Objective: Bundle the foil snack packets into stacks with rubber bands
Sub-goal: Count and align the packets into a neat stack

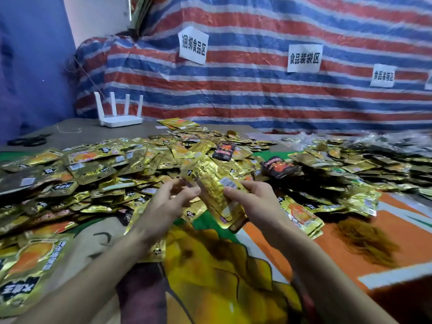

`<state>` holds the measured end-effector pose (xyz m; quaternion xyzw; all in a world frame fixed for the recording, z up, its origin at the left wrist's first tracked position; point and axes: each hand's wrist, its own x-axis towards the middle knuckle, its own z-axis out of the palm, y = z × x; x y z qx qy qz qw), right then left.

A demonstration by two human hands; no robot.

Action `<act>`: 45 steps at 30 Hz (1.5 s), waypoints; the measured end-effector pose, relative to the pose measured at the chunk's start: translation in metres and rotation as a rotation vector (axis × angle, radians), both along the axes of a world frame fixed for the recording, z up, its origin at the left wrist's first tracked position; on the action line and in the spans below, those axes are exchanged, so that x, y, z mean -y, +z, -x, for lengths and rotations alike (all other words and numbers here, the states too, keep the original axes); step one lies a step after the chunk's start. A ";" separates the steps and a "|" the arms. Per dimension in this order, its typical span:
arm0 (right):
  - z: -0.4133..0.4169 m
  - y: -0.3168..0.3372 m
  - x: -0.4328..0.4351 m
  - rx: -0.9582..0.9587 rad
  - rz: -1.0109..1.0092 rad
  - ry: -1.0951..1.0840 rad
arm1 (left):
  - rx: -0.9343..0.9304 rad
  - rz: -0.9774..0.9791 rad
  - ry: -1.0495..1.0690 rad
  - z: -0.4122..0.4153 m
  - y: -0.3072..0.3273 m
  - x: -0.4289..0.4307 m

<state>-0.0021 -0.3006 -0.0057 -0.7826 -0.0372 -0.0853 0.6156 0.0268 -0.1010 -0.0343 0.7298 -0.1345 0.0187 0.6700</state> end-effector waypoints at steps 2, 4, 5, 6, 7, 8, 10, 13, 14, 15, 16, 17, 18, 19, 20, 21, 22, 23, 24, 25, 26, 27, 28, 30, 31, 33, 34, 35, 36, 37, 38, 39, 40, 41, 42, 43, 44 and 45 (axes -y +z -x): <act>0.009 0.000 0.023 0.011 0.031 -0.118 | 0.056 -0.098 -0.021 0.007 0.007 0.019; 0.018 0.001 0.043 -0.009 -0.006 -0.206 | 0.111 -0.194 0.024 0.014 0.017 0.042; 0.023 0.002 0.052 -0.015 -0.033 -0.237 | 0.143 -0.229 0.054 0.017 0.023 0.053; 0.028 0.003 0.062 -0.016 -0.052 -0.269 | 0.171 -0.244 0.066 0.020 0.029 0.062; 0.033 0.004 0.071 -0.012 -0.055 -0.315 | 0.189 -0.240 0.050 0.022 0.035 0.071; 0.038 0.006 0.079 -0.006 -0.038 -0.362 | 0.195 -0.230 0.014 0.025 0.040 0.079; 0.044 0.008 0.100 0.007 0.038 -0.467 | 0.198 -0.232 -0.057 0.029 0.047 0.090; 0.043 0.009 0.131 -0.045 0.201 -0.592 | 0.221 -0.274 -0.100 0.037 0.052 0.096; 0.042 0.010 0.140 -0.089 0.247 -0.597 | 0.231 -0.283 -0.104 0.039 0.052 0.097; 0.040 0.011 0.147 -0.140 0.278 -0.583 | 0.238 -0.294 -0.103 0.040 0.052 0.097; 0.038 0.011 0.151 -0.185 0.308 -0.570 | 0.242 -0.308 -0.101 0.041 0.051 0.097; 0.035 0.012 0.155 -0.214 0.346 -0.563 | 0.242 -0.322 -0.101 0.041 0.050 0.096; 0.032 0.013 0.157 -0.227 0.385 -0.557 | 0.239 -0.334 -0.103 0.041 0.048 0.095; 0.029 0.015 0.158 -0.235 0.414 -0.547 | 0.232 -0.343 -0.107 0.041 0.047 0.094; 0.027 0.016 0.157 -0.237 0.425 -0.534 | 0.218 -0.348 -0.112 0.040 0.045 0.092; 0.026 0.017 0.157 -0.235 0.420 -0.522 | 0.201 -0.350 -0.120 0.040 0.043 0.090; 0.025 0.017 0.158 -0.218 0.402 -0.512 | 0.183 -0.356 -0.127 0.038 0.040 0.087; 0.026 0.018 0.158 -0.194 0.390 -0.503 | 0.170 -0.366 -0.131 0.037 0.037 0.085; 0.028 0.017 0.158 -0.174 0.393 -0.485 | 0.159 -0.377 -0.130 0.036 0.034 0.082; 0.030 0.016 0.158 -0.161 0.410 -0.457 | 0.150 -0.382 -0.126 0.035 0.032 0.079; 0.033 0.016 0.157 -0.153 0.434 -0.418 | 0.140 -0.383 -0.120 0.033 0.029 0.077; 0.037 0.015 0.153 -0.158 0.466 -0.372 | 0.132 -0.383 -0.116 0.032 0.028 0.076; 0.040 0.013 0.149 -0.171 0.503 -0.325 | 0.126 -0.384 -0.113 0.030 0.026 0.075; 0.043 0.007 0.138 -0.229 0.575 -0.260 | 0.122 -0.377 -0.111 0.029 0.025 0.076; 0.043 0.003 0.132 -0.255 0.614 -0.252 | 0.123 -0.367 -0.110 0.028 0.024 0.077; 0.043 -0.002 0.121 -0.262 0.651 -0.268 | 0.125 -0.349 -0.108 0.029 0.025 0.080; 0.043 -0.004 0.116 -0.263 0.628 -0.274 | 0.127 -0.343 -0.109 0.029 0.025 0.082; 0.044 -0.006 0.111 -0.268 0.602 -0.282 | 0.128 -0.337 -0.111 0.030 0.025 0.082; 0.046 -0.008 0.106 -0.271 0.606 -0.299 | 0.129 -0.333 -0.112 0.030 0.025 0.082; 0.047 -0.009 0.103 -0.263 0.641 -0.317 | 0.131 -0.331 -0.113 0.030 0.025 0.082; 0.048 -0.009 0.101 -0.250 0.709 -0.330 | 0.133 -0.332 -0.112 0.030 0.025 0.080; 0.047 -0.009 0.099 -0.240 0.788 -0.341 | 0.134 -0.335 -0.109 0.029 0.025 0.079; 0.048 -0.009 0.098 -0.246 0.853 -0.356 | 0.135 -0.339 -0.103 0.029 0.025 0.077; 0.049 -0.007 0.095 -0.260 0.880 -0.362 | 0.136 -0.344 -0.094 0.028 0.024 0.074; 0.049 -0.006 0.093 -0.282 0.892 -0.364 | 0.139 -0.350 -0.078 0.026 0.024 0.072; 0.049 -0.006 0.091 -0.302 0.920 -0.371 | 0.143 -0.357 -0.057 0.025 0.023 0.068; 0.051 -0.006 0.087 -0.315 0.983 -0.391 | 0.147 -0.361 -0.033 0.023 0.023 0.065; 0.052 -0.007 0.083 -0.316 1.062 -0.427 | 0.148 -0.361 -0.010 0.021 0.022 0.061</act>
